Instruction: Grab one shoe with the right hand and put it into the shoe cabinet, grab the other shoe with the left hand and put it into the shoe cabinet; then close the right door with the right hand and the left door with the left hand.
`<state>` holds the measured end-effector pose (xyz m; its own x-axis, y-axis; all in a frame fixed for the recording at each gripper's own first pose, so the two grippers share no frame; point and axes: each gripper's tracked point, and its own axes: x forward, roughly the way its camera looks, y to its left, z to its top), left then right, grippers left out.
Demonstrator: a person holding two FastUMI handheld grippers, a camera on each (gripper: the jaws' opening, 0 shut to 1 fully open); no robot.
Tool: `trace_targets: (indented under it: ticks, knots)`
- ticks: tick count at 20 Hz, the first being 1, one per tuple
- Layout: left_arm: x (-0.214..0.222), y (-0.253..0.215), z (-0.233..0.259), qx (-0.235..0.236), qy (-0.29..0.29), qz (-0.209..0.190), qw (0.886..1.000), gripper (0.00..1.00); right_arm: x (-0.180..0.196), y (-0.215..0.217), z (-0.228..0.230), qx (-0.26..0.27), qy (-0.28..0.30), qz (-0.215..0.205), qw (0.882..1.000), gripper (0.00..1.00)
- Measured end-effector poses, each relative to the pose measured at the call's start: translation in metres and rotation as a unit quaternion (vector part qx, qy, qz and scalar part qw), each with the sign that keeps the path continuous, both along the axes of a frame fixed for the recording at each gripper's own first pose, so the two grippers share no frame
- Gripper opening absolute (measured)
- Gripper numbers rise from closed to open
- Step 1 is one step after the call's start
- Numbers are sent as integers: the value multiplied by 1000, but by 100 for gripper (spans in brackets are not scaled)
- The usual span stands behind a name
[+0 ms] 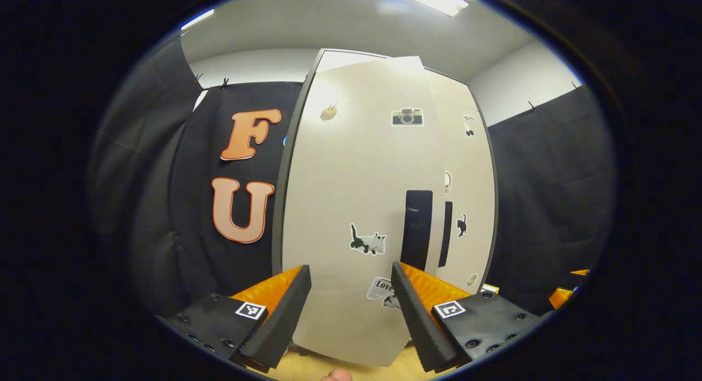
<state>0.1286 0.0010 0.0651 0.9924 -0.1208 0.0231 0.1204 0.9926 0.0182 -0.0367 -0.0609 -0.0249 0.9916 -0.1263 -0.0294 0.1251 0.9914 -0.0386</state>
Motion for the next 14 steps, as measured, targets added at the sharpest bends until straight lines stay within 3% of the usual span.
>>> trace_targets:
  ticks: [7, 14]
  knots:
    - [34, -17, -9, 12, 13, -5, 1000, 94, 2, -10, 5, -4, -5, -11, 1000, 93]
    - [69, -10, -23, 8, 39, 34, 999, 95, 1, -16, 3, -3, -6, -21, 1000, 93]
